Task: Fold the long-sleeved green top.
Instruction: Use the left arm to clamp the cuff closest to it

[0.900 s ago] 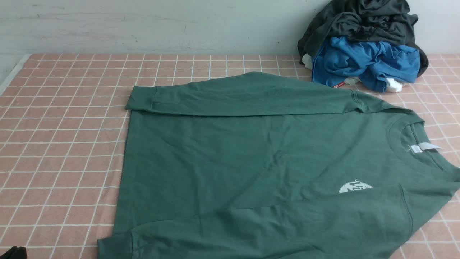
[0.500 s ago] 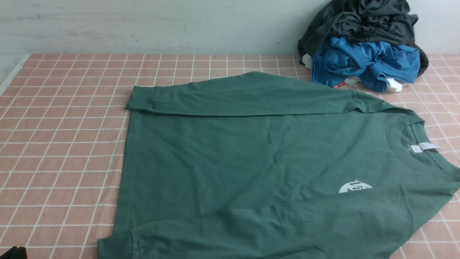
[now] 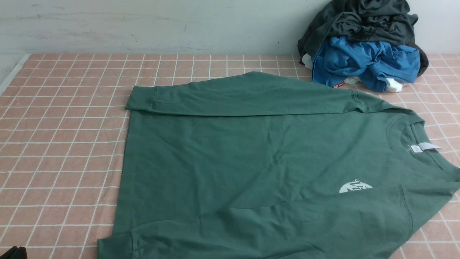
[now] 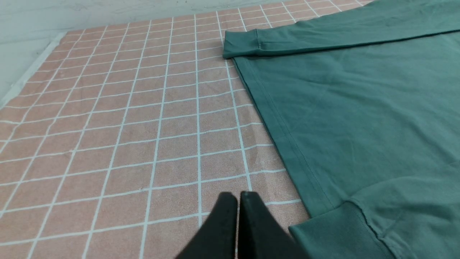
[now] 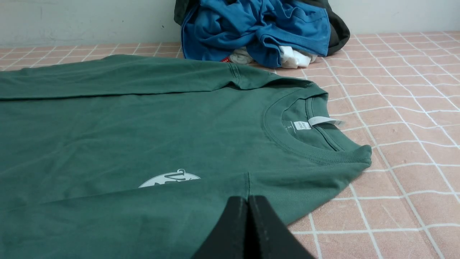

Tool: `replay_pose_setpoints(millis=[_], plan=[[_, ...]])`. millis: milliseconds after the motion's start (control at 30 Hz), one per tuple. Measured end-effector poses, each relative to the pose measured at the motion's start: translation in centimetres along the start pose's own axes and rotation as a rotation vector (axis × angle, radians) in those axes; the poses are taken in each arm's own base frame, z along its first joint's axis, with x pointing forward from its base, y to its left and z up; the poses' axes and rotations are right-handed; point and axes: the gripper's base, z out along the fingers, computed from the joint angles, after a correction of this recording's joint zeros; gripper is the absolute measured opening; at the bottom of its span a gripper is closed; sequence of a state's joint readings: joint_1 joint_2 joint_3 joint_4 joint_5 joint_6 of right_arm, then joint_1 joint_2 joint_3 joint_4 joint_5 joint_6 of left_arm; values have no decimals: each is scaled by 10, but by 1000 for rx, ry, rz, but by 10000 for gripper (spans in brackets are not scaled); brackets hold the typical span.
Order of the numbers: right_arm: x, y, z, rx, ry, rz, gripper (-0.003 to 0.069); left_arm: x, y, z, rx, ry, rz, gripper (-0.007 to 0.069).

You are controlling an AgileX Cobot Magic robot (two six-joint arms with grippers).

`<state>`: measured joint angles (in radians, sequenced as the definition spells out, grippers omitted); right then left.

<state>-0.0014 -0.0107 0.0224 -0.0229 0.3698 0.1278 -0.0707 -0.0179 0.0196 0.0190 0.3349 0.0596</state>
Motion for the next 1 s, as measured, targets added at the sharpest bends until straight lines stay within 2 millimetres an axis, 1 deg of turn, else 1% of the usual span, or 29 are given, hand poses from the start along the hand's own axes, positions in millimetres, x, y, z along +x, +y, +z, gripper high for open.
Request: replay_pose_setpoints(millis=[367,467,533,567,600,767,833,867,900,933,967,1000], plan=[[0,-1,0,9,2,-30,-14,-1,0,0,-2,-9,24,-3],[-2,-1,0,8,-33,-46,-14,-5,0,1,-7,-85,26,-3],[-8,0,0,-1,-103,-56,-14,-14,1,0,-14,-180,28,-3],[-8,0,0,-1,-102,-56,-14,-14,1,0,-14,-180,28,-3],[-19,2,-2,-19,-222,-61,-14,-24,1,-3,-22,-293,28,-3],[-46,8,-13,-90,-552,4,-14,-43,2,-11,-34,-520,16,-3],[-58,9,-22,-139,-710,77,-14,-54,3,-19,-20,-677,-67,-3],[-59,9,-23,-143,-722,82,-14,-55,4,-20,-16,-691,-84,-3],[-62,9,-26,-157,-764,101,-14,-59,5,-23,-4,-751,-137,-3],[-66,10,-30,-179,-833,125,-14,-67,7,-31,20,-862,-248,-3],[-67,10,-31,-184,-846,127,-14,-69,8,-32,22,-878,-267,-3],[-74,11,-35,-193,-871,131,-14,-84,12,-39,41,-919,-355,-3]])
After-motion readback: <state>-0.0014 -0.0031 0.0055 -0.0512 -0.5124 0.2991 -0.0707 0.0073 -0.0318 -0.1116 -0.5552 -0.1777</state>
